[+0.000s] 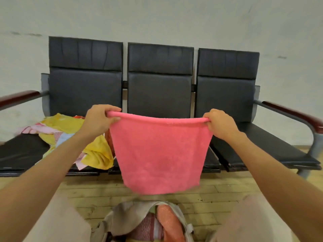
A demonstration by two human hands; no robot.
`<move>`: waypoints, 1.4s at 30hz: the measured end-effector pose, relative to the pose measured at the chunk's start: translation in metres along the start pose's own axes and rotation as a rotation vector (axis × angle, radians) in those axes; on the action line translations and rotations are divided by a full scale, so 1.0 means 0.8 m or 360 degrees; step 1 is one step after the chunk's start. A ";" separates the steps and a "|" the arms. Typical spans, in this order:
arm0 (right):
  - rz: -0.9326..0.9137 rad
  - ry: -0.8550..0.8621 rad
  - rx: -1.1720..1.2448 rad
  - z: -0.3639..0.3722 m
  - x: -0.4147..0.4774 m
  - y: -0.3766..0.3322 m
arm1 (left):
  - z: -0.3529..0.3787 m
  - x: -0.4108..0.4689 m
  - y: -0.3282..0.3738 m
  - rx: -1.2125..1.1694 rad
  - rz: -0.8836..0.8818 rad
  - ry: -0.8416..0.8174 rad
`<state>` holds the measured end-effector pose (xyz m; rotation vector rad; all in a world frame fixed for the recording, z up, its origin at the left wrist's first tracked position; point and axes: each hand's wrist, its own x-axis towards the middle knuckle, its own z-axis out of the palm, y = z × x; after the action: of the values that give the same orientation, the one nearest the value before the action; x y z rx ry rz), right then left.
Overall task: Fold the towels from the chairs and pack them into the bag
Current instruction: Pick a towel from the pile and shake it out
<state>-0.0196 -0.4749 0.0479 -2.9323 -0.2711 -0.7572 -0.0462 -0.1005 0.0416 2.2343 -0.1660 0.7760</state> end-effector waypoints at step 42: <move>0.0316 -0.0048 0.0516 0.030 0.100 0.002 | 0.060 0.085 -0.033 0.0104 -0.0364 0.0082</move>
<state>0.0606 -0.4612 0.0659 -2.6165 -0.0913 -0.5795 0.0410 -0.1073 0.0387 2.2428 0.1395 0.7218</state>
